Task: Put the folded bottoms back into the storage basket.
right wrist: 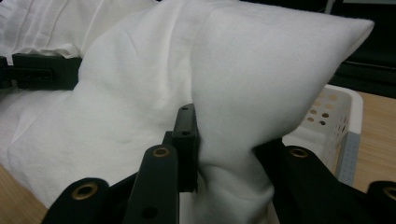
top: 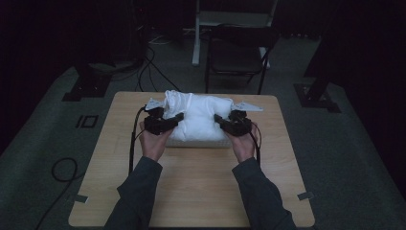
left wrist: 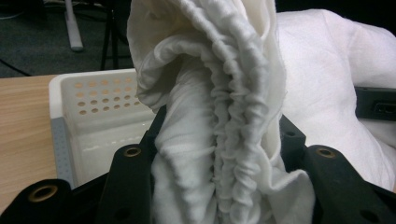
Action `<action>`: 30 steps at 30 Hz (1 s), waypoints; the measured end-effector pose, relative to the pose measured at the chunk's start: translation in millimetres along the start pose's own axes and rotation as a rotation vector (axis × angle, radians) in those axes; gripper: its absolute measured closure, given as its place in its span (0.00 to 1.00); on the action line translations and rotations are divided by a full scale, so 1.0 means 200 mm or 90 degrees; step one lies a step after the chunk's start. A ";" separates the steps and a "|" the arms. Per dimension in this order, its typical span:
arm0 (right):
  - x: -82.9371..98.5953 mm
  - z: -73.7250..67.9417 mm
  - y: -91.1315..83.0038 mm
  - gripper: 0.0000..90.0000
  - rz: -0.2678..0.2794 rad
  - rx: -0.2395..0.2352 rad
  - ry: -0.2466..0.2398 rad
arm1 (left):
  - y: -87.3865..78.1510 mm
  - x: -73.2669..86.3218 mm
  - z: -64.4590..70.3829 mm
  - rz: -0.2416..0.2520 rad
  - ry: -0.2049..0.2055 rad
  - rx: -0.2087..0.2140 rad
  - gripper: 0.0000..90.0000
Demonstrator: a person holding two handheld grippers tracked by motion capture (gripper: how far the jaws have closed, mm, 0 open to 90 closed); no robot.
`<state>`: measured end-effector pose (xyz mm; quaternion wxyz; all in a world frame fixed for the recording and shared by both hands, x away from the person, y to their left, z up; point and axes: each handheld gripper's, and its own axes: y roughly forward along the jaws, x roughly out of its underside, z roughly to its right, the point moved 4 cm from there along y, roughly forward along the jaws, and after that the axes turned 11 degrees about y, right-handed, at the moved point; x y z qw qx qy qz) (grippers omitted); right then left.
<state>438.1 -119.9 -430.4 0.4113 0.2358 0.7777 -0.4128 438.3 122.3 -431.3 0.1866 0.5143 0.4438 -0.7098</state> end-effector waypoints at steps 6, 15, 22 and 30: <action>-0.01 0.01 0.03 0.78 -0.001 0.004 0.010 | 0.03 -0.02 -0.03 0.002 -0.011 0.001 0.60; -0.03 0.03 0.08 0.78 -0.004 0.008 0.018 | 0.05 -0.04 -0.06 -0.001 -0.011 -0.003 0.60; -0.04 0.03 0.10 0.78 -0.005 0.013 0.018 | 0.07 -0.05 -0.08 0.000 -0.015 -0.006 0.60; -0.05 0.05 0.14 0.78 -0.009 0.019 0.021 | 0.11 -0.04 -0.11 -0.005 -0.025 -0.007 0.60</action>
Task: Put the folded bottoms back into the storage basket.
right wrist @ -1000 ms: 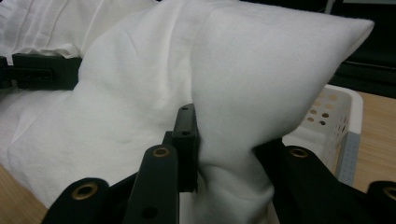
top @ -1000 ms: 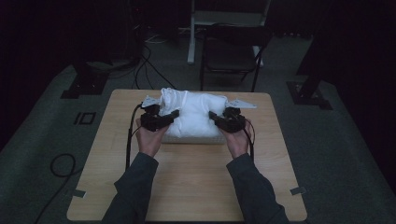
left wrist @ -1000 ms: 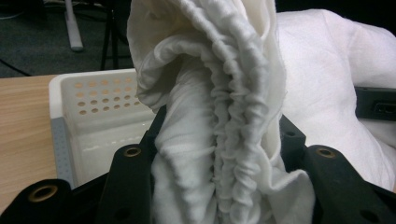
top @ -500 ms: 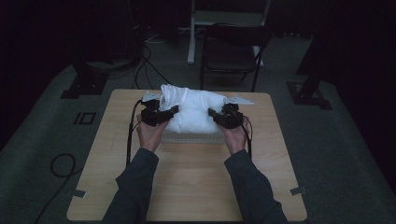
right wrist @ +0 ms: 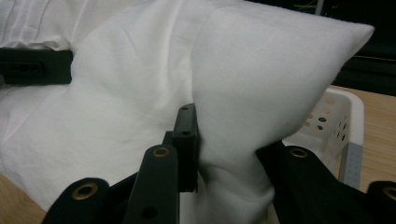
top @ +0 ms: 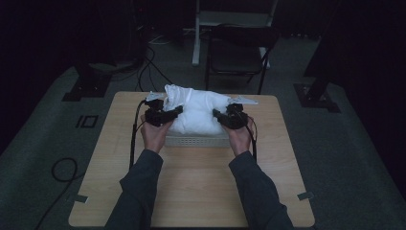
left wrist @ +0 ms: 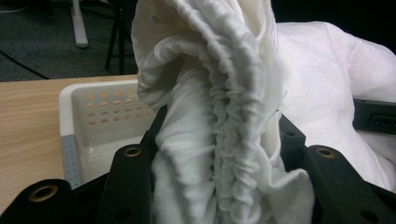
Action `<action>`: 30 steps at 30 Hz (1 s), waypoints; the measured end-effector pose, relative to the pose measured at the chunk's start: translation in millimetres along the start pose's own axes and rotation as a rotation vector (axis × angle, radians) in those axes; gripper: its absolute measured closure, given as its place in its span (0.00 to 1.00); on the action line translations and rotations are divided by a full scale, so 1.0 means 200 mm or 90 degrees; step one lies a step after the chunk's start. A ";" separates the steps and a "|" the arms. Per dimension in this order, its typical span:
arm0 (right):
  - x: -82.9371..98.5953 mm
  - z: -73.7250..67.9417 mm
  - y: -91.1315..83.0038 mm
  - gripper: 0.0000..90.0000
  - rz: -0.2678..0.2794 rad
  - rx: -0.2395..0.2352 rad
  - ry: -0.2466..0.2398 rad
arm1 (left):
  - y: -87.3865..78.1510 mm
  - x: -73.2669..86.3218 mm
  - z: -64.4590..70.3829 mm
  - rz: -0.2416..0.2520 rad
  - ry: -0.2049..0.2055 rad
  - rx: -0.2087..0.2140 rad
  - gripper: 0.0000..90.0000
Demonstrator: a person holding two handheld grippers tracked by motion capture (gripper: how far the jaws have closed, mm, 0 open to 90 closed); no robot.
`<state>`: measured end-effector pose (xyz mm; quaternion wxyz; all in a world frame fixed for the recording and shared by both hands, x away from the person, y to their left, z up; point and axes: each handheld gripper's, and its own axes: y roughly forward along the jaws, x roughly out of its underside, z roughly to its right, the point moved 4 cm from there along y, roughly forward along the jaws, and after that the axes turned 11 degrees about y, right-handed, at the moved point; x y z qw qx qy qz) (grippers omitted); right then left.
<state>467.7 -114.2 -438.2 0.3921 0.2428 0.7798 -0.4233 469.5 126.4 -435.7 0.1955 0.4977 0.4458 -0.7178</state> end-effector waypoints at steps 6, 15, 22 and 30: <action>0.00 0.02 0.03 0.78 -0.005 0.007 0.001 | 0.03 0.01 -0.02 -0.002 -0.008 -0.001 0.60; -0.01 0.02 0.07 0.78 -0.011 0.014 0.002 | 0.07 0.02 -0.06 -0.004 -0.027 -0.003 0.60; -0.02 0.02 0.10 0.78 -0.013 0.022 0.005 | 0.10 0.00 -0.08 -0.014 -0.028 -0.013 0.60; -0.03 0.04 0.12 0.78 -0.012 0.026 0.013 | 0.13 -0.01 -0.09 -0.016 -0.043 -0.019 0.60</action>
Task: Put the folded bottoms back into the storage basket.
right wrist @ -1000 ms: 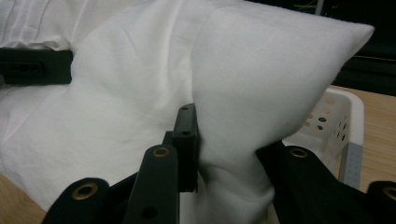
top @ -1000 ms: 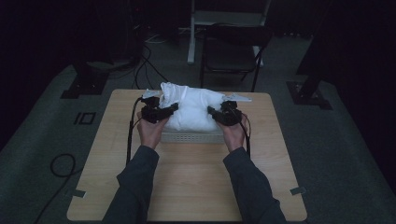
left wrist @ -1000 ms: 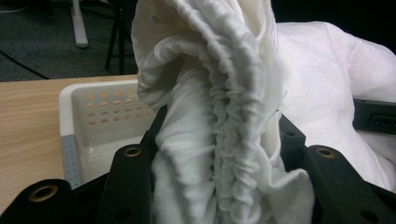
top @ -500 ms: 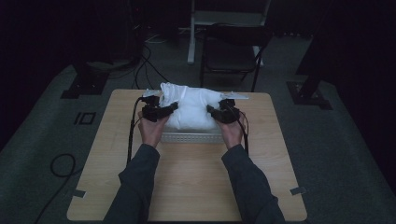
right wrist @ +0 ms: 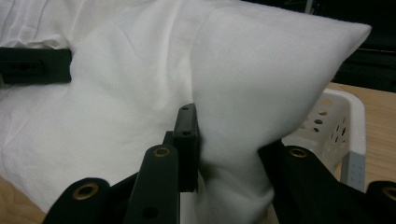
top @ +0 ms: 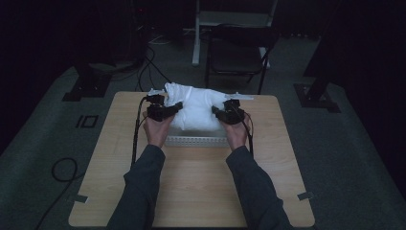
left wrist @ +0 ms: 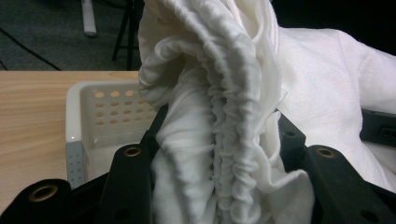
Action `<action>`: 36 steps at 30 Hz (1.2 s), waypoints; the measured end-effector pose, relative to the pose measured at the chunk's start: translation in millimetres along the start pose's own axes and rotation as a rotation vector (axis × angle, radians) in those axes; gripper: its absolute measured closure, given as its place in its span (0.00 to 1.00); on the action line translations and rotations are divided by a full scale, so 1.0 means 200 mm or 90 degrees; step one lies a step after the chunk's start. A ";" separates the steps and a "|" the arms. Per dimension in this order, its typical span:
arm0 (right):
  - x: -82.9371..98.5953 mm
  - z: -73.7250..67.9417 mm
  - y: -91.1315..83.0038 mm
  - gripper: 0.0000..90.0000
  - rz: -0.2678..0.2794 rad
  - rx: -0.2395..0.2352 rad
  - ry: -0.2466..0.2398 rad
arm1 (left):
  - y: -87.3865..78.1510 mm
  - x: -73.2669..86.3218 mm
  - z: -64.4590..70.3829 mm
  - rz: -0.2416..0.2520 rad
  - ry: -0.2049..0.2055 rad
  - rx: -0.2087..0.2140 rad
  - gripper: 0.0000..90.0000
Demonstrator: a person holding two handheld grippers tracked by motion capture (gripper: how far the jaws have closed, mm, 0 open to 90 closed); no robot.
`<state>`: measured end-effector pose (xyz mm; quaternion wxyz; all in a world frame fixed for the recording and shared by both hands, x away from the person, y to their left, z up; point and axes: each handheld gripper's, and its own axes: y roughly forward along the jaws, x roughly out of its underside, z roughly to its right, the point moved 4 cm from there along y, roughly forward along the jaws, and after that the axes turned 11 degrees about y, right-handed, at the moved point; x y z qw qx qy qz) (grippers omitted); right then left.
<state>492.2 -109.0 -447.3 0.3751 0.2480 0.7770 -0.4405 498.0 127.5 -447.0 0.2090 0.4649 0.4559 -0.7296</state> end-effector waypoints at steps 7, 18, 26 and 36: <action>0.01 0.02 0.05 0.78 -0.011 0.009 0.011 | 0.05 0.02 -0.02 -0.012 -0.019 -0.007 0.60; 0.03 0.06 0.12 0.78 -0.036 0.022 0.014 | 0.12 0.07 -0.04 -0.037 -0.026 -0.021 0.60; 0.05 0.08 0.15 0.78 -0.048 0.029 0.020 | 0.16 0.09 -0.04 -0.046 -0.028 -0.031 0.60; 0.08 0.11 0.20 0.78 -0.073 0.041 0.029 | 0.21 0.13 -0.04 -0.076 -0.030 -0.042 0.60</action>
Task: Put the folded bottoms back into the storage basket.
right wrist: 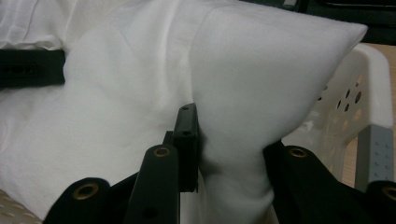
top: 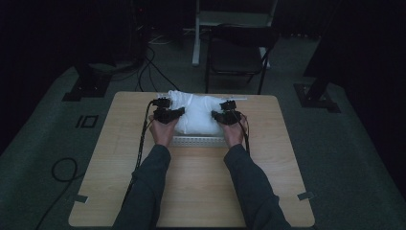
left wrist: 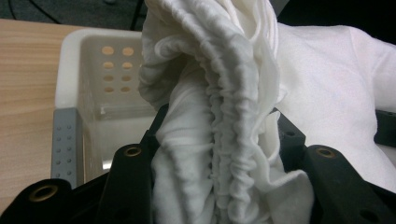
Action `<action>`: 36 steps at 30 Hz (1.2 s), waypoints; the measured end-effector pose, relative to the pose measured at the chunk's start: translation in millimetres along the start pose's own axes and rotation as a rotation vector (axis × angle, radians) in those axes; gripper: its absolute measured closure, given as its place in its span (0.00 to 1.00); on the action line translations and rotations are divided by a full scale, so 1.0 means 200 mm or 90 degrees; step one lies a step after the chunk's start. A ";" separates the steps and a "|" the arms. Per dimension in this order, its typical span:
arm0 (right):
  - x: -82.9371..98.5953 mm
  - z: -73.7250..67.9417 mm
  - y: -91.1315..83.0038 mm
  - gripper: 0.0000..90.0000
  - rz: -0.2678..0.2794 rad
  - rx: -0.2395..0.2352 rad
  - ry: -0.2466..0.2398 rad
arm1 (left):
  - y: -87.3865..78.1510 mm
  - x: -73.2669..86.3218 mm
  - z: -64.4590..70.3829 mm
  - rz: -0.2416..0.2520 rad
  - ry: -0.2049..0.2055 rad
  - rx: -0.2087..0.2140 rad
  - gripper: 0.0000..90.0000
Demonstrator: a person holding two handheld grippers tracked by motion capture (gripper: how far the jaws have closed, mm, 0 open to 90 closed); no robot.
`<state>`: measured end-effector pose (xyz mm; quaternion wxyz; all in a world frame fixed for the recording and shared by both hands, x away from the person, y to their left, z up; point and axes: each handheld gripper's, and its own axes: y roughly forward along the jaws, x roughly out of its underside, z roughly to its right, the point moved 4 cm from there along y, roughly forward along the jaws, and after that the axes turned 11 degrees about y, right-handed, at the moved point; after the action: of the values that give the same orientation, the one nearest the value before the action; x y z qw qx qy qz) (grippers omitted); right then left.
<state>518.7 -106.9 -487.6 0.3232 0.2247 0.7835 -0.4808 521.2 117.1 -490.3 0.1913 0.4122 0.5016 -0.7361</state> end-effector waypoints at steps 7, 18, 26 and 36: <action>0.02 0.01 0.02 0.78 -0.014 0.008 0.001 | 0.02 0.02 0.02 -0.021 0.020 -0.010 0.60; 0.05 0.02 0.03 0.78 -0.025 0.018 0.003 | 0.04 0.04 0.03 -0.042 0.021 -0.014 0.60; 0.07 0.03 0.04 0.78 -0.030 0.023 0.007 | 0.04 0.06 0.04 -0.056 0.017 -0.017 0.60; 0.12 0.04 0.06 0.78 -0.038 0.031 0.017 | 0.06 0.11 0.04 -0.067 -0.003 -0.025 0.60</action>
<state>511.3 -108.3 -515.2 0.2929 0.2155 0.7822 -0.5059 512.5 107.3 -513.4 0.1614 0.3794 0.5366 -0.7362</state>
